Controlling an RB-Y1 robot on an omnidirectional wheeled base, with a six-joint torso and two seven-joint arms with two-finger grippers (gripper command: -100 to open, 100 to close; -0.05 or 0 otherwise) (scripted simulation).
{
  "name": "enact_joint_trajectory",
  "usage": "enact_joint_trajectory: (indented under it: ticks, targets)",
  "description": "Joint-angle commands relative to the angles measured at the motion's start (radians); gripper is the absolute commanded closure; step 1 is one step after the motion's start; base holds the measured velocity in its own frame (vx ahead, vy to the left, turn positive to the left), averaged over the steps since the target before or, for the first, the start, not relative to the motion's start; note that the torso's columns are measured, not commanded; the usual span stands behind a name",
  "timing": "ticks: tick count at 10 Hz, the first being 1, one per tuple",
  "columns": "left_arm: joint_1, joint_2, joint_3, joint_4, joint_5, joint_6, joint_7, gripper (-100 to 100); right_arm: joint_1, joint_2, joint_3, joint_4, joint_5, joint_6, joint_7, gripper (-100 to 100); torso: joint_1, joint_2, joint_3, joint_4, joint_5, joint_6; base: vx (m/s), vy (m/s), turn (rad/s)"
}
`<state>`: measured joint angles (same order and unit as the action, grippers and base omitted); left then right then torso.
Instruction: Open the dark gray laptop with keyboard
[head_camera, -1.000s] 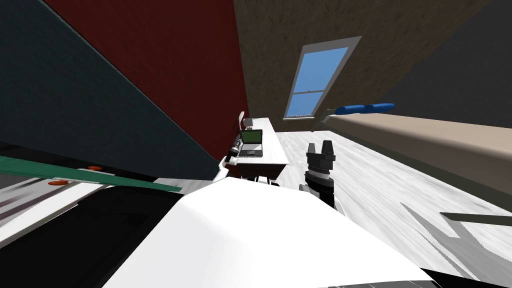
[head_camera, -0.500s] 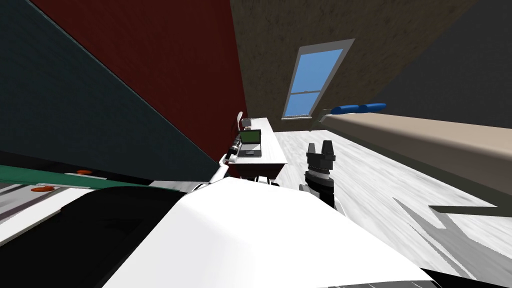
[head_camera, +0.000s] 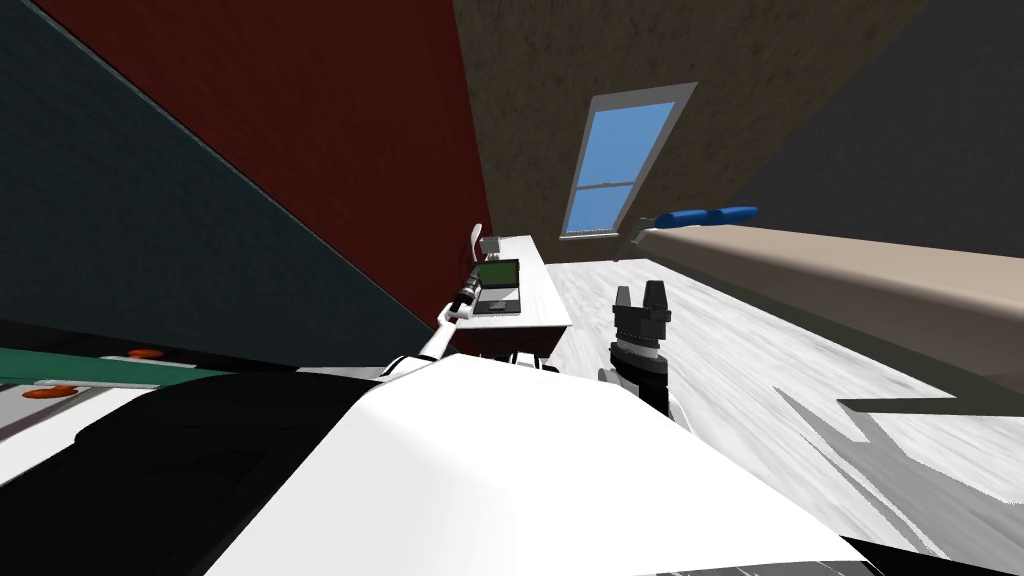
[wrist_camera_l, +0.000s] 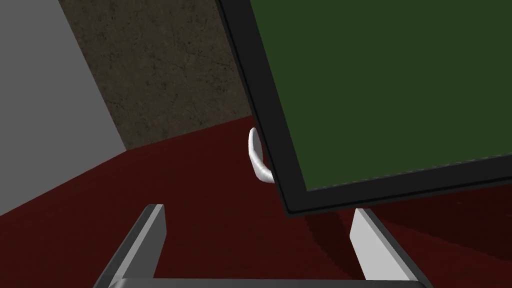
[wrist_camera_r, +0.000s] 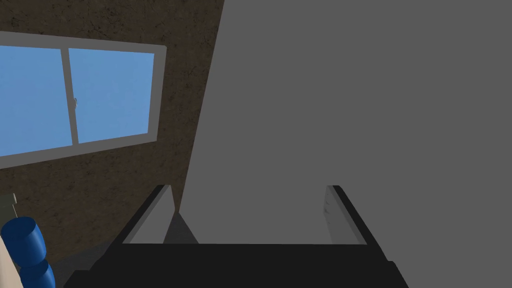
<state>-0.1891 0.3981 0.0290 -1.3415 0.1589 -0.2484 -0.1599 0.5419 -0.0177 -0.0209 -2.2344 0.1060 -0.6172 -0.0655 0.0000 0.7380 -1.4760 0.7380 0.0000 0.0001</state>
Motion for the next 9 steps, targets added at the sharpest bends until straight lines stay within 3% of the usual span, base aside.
enact_joint_trajectory:
  ticks: [1, 6, 9]
  targets:
    - [-0.050, 0.027, 0.004, 0.078, 0.008, 0.017, 0.002, -100, 0.000, 0.000, 0.000, 0.000, 0.000, 0.000, 0.000, 0, 0.000, 0.000, 0.000, 0.000, 0.000, 0.000, 0.000, -0.007, -0.052]
    - [-0.109, 0.062, 0.010, 0.182, 0.017, 0.042, 0.004, -100, 0.000, 0.000, 0.000, 0.000, 0.000, 0.000, 0.000, 0, 0.000, 0.000, 0.000, 0.000, 0.000, 0.000, 0.000, -0.006, -0.036]
    - [-0.191, 0.113, 0.018, 0.305, 0.030, 0.077, 0.006, -100, 0.000, 0.000, 0.000, 0.000, 0.000, 0.000, 0.000, 0, 0.000, 0.000, 0.000, 0.000, 0.000, 0.000, 0.001, -0.009, -0.061]
